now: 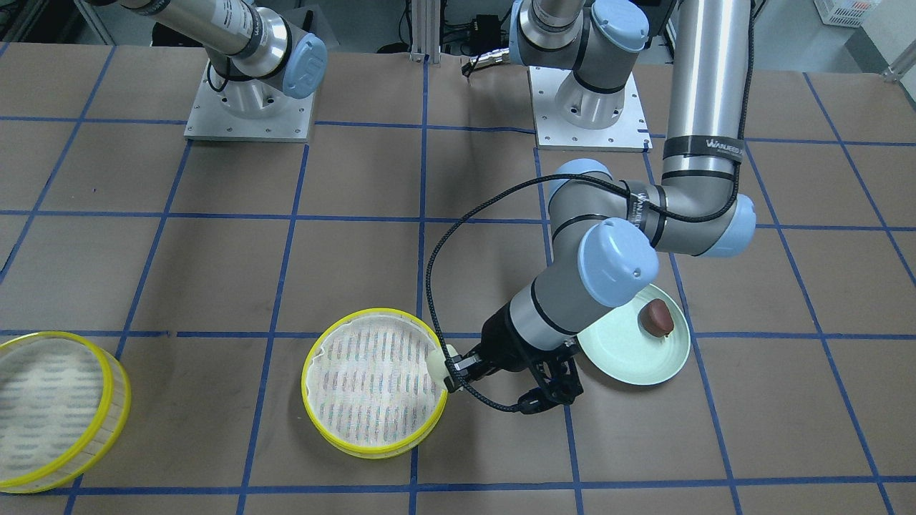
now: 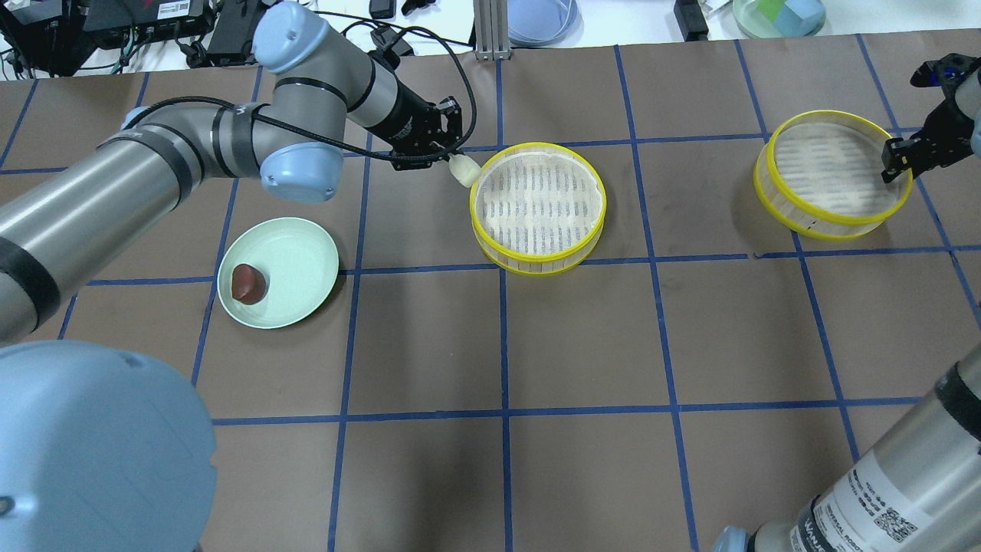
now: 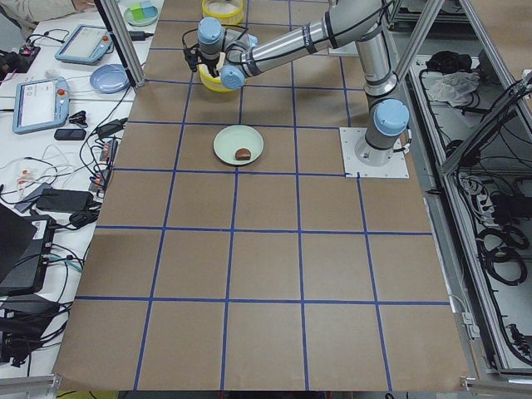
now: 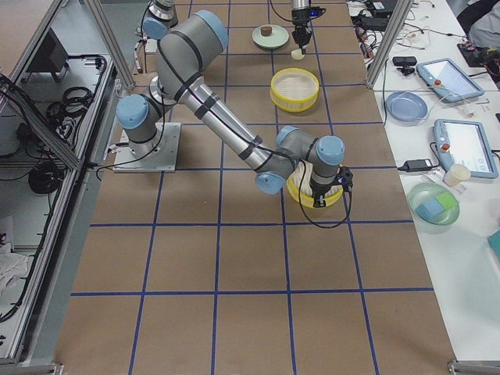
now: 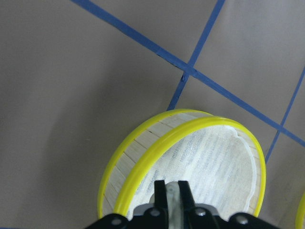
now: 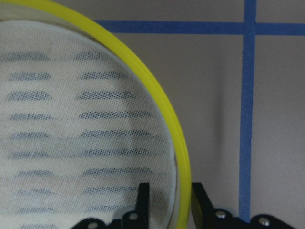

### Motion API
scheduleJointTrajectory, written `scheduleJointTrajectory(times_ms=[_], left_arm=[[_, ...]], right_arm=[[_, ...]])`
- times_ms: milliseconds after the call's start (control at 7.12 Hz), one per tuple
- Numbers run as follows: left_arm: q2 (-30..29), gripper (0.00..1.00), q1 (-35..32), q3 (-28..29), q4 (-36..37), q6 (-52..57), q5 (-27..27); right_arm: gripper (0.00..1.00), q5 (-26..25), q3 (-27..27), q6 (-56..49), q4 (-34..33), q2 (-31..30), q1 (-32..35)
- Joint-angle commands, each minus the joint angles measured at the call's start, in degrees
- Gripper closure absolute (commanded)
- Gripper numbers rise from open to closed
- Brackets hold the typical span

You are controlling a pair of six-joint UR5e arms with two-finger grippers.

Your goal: Stack buns with steamer

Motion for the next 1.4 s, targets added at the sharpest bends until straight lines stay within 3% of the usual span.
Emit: scheduleJointTrajectory(times_ms=[0,140,281,421,702,842,1263], left_arm=[[-2.3,1.0,-2.6,-0.3,1.7,-3.8,0.2],[-3.0,0.81,-3.0,-0.6,2.1,-3.7,0.2],[-3.1,0.15,-3.2,-1.0,2.1,-3.9,0.6],[-2.7,0.0,-3.2,-1.0,2.1,-5.2,-0.1],[-1.4,0.0,-3.2,-0.5,1.9,-5.6,0.4],[0.0,0.0,-2.7,0.3,1.6,-4.5,0.6],[6.7,0.0,7.1,4.9,-15.8,18.9,10.3]], right_arm=[[0.67,0.3,-0.4,-0.3,0.0,0.0,-0.2],[0.71,0.3,-0.3,-0.4,0.0,0.0,-0.2],[0.79,0.4,-0.3,0.0,0.0,0.0,-0.3],[0.89,0.4,-0.3,0.2,0.0,0.0,-0.3],[0.99,0.4,-0.3,0.3,0.0,0.0,-0.3],[1.0,0.5,-0.3,0.5,0.1,-0.3,-0.3],[1.0,2.5,0.1,5.6,8.3,-7.7,0.2]])
